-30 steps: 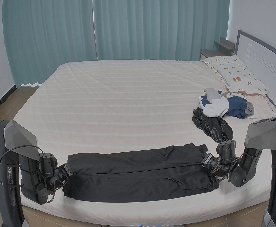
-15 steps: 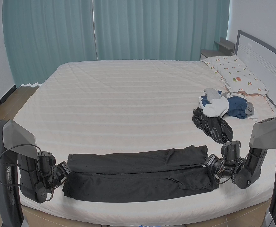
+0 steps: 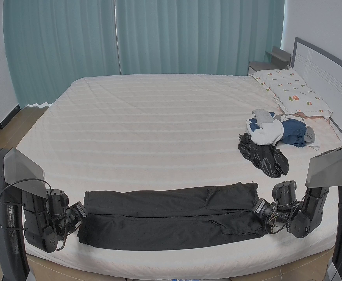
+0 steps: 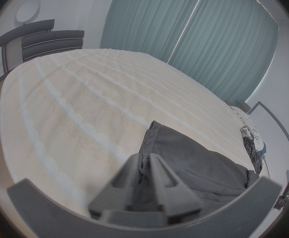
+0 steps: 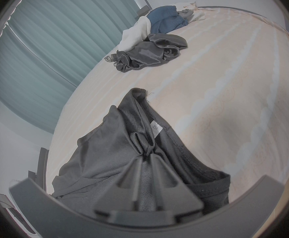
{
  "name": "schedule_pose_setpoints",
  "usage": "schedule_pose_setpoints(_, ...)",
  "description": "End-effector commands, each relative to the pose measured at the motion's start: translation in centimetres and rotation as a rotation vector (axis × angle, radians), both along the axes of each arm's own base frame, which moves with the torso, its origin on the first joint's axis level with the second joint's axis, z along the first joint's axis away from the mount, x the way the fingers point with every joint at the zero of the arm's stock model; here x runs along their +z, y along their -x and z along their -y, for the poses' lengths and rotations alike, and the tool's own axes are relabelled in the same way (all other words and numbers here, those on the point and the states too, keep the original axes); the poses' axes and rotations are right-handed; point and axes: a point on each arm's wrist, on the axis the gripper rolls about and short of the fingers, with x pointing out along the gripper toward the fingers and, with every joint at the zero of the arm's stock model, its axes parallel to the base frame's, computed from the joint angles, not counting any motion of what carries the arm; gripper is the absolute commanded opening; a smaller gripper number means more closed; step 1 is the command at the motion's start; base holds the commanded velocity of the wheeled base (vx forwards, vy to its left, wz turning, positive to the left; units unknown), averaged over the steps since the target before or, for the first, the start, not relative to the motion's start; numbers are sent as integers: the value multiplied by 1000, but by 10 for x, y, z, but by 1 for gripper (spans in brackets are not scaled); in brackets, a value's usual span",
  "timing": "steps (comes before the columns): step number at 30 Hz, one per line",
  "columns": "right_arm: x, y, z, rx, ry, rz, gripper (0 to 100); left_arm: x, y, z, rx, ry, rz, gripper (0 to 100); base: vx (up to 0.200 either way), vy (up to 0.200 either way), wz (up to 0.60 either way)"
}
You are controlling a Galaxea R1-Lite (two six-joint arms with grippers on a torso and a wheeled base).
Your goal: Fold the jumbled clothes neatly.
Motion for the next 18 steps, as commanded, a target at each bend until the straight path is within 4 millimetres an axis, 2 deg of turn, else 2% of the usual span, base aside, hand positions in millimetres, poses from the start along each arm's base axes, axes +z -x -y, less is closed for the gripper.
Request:
schedule_pose_setpoints(1, -4, 0, 0, 1, 2, -11, 100, 0, 1, 1, -3, 0, 8, 100, 0, 0, 0)
schedule_pose_setpoints(4, 2, -1, -1, 0, -8, 30, 100, 2, 1, -1, 4, 2, 12, 100, 0, 0, 0)
schedule_pose_setpoints(6, 23, 1, 2, -6, -26, 101, 100, 8, 9, -3, 18, 9, 5, 100, 0, 0, 0)
schedule_pose_setpoints(9, 35, 2, 5, -14, -35, 132, 100, 19, 13, -10, 49, 21, 30, 100, 0, 0, 0)
schedule_pose_setpoints(13, 37, 4, 11, -31, -35, 139, 100, 29, 7, -24, 92, 32, 88, 100, 0, 0, 0)
schedule_pose_setpoints(18, 38, -1, 18, -51, -47, 148, 100, 38, -8, -29, 21, 128, 164, 100, 0, 0, 0)
